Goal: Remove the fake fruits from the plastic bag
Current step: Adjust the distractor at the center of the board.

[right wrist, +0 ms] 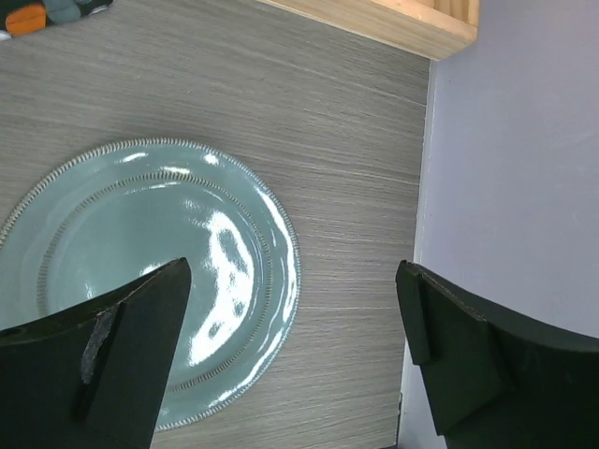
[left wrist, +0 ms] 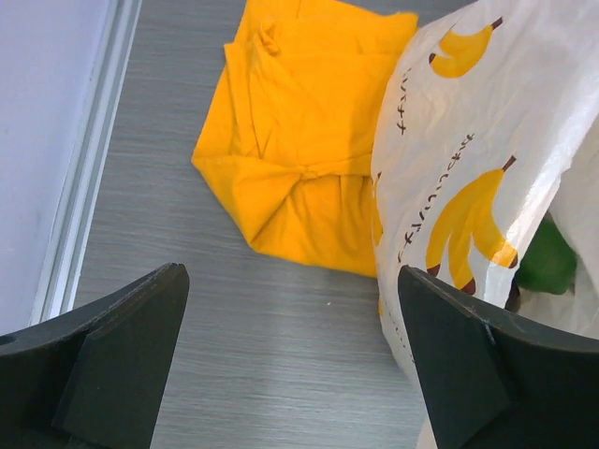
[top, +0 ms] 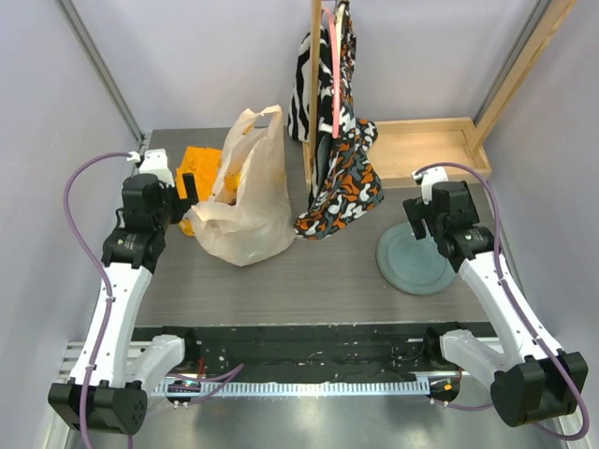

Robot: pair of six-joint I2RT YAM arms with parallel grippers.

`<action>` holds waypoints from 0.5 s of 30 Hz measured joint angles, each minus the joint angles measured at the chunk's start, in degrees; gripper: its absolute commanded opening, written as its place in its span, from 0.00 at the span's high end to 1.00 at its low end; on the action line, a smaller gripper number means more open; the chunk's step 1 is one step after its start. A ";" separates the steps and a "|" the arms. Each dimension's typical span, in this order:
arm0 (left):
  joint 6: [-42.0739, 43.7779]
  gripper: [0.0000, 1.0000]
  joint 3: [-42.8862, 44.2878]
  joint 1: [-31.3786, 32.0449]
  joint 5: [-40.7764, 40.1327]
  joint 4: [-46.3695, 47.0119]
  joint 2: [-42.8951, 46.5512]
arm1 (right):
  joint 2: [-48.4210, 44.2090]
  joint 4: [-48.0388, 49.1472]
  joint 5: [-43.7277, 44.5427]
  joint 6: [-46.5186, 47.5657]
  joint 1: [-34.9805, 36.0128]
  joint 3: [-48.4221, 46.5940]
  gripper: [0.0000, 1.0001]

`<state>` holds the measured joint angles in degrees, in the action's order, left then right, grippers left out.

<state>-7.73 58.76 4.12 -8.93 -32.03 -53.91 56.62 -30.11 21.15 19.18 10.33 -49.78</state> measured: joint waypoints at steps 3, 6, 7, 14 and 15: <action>-0.55 0.00 0.63 -0.07 0.13 -0.02 0.61 | -0.90 -0.46 -1.31 2.93 0.00 2.38 0.00; -1.22 0.00 0.63 -0.42 1.31 -0.81 1.20 | -1.09 -6.69 -8.83 8.52 -0.13 3.48 0.00; -1.40 0.00 0.63 -0.76 2.08 -1.33 1.40 | -1.14 -9.92 -13.88 11.23 -0.15 2.86 0.03; -2.58 0.00 1.38 -2.75 8.90 -3.72 2.43 | 11.74 -23.06 -31.41 12.33 20.22 -23.06 0.15; -2.62 0.00 1.77 -2.78 9.27 -3.72 2.40 | 15.54 -23.08 -32.48 11.80 23.32 -29.09 0.15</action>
<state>-10.35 60.53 1.34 0.34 -35.75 -51.51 72.16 -53.19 -11.33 30.98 33.65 -78.87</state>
